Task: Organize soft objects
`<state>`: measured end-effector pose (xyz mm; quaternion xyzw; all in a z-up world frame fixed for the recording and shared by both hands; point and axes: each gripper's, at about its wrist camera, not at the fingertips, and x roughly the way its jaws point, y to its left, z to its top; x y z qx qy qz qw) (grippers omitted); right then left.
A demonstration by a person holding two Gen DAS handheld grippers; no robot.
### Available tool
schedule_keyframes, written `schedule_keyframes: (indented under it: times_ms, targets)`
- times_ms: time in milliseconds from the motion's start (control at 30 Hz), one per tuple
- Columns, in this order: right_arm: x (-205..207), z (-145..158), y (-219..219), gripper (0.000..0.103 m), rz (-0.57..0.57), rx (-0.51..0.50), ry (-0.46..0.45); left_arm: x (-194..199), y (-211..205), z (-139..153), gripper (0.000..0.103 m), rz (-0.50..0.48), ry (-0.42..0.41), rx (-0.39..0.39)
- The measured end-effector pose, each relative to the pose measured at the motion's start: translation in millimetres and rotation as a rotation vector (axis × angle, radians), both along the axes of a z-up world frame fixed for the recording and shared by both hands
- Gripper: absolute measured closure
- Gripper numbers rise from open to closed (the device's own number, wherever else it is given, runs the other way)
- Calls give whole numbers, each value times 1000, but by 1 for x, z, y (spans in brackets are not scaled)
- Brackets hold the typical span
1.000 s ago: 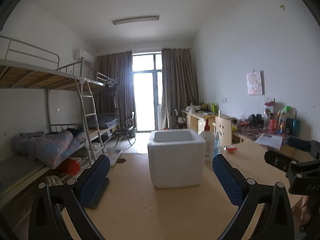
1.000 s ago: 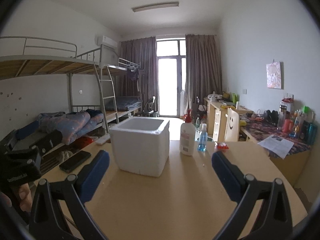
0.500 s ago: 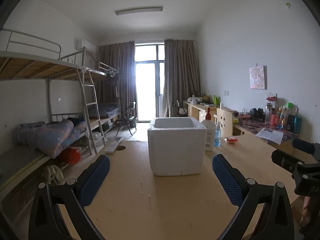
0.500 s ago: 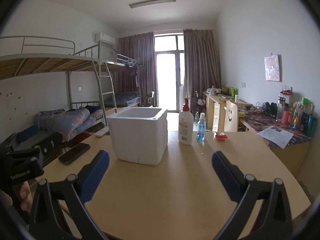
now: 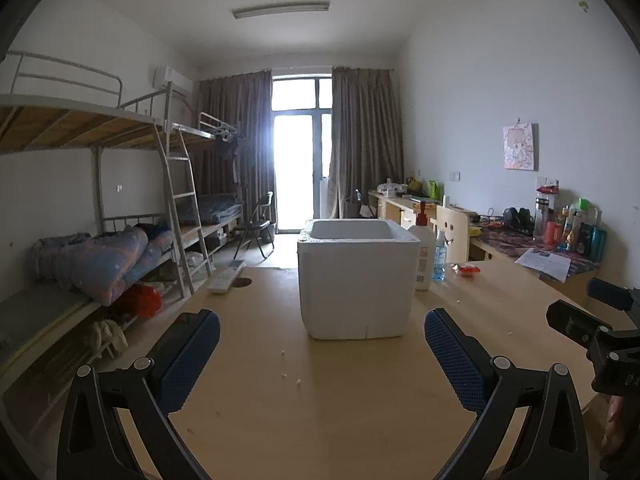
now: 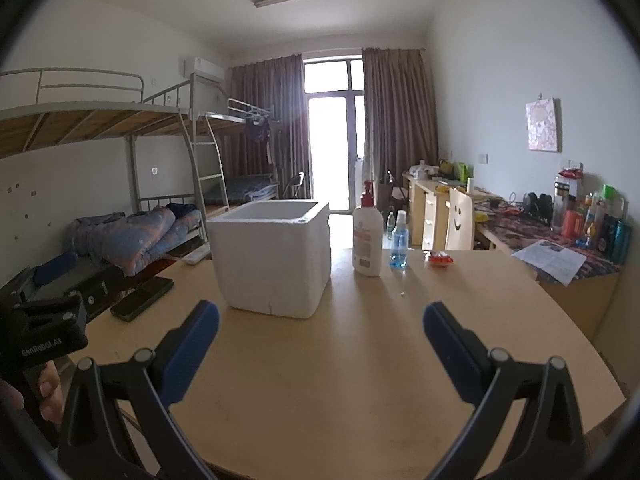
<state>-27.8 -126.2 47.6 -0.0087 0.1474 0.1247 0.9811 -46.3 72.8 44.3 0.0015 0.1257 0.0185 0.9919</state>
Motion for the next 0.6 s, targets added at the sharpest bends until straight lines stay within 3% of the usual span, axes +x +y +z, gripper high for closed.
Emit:
schedule_keyframes:
  times_ms: [600]
  targets:
    - [1, -6, 8, 0, 10, -14, 14, 1, 7, -6, 1, 8, 17, -30]
